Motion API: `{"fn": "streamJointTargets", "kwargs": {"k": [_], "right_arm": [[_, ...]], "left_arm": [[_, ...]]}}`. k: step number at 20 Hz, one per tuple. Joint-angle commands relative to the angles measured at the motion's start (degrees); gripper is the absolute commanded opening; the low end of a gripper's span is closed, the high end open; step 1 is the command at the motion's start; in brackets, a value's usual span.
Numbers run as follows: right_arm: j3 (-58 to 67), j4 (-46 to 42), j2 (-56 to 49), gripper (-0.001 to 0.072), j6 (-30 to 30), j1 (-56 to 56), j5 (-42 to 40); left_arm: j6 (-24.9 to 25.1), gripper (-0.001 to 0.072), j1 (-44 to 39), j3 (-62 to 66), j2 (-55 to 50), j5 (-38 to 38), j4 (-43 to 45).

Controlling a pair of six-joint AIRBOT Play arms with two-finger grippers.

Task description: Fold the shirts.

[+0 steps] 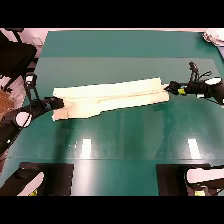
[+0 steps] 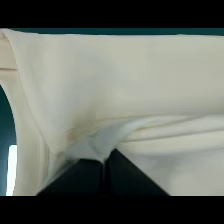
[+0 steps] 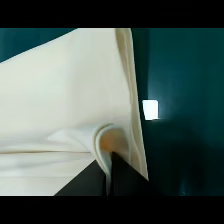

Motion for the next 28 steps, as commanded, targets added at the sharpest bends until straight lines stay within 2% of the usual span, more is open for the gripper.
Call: {"fn": "streamJointTargets", "kwargs": {"k": [1, 3, 6, 11, 23, 24, 26, 28], "right_arm": [[0.04, 0.02, -2.10, 0.0024, -0.24, 0.07, -0.48], [0.04, 0.02, -2.80, 0.0024, -0.55, 0.61, -0.52], [0.70, -0.15, -2.93, 0.0024, -5.05, 2.73, -0.81], [3.69, -0.28, -2.93, 0.0024, -5.16, 5.07, -3.61], [4.33, 0.20, -2.93, 0.0026, -4.87, 4.94, -3.56], [4.33, 1.44, -2.93, 0.0037, -4.90, 4.94, -3.54], [4.35, 4.59, -2.91, 0.0233, -4.94, 4.92, -3.69], [4.35, 6.12, -2.91, 0.0251, -4.92, 4.92, -4.26]], "left_arm": [[4.37, 0.0024, 0.07, 0.02, -2.14, 4.22, 0.04], [4.68, 0.0024, 0.07, 0.02, -3.80, 5.09, 0.04], [6.08, 0.0024, 0.07, 0.02, -6.80, 6.12, 0.04], [6.03, 0.0024, 0.07, 0.02, -10.64, 12.44, 0.02], [7.30, 0.0024, 0.07, 0.02, -11.58, 13.97, -0.11], [7.30, 0.0024, 0.07, 0.02, -11.58, 14.03, -0.15], [7.30, 0.0024, 0.07, 0.04, -11.58, 14.51, -0.17], [7.28, 0.0024, 0.07, 0.22, -11.58, 14.82, -0.39]]}}
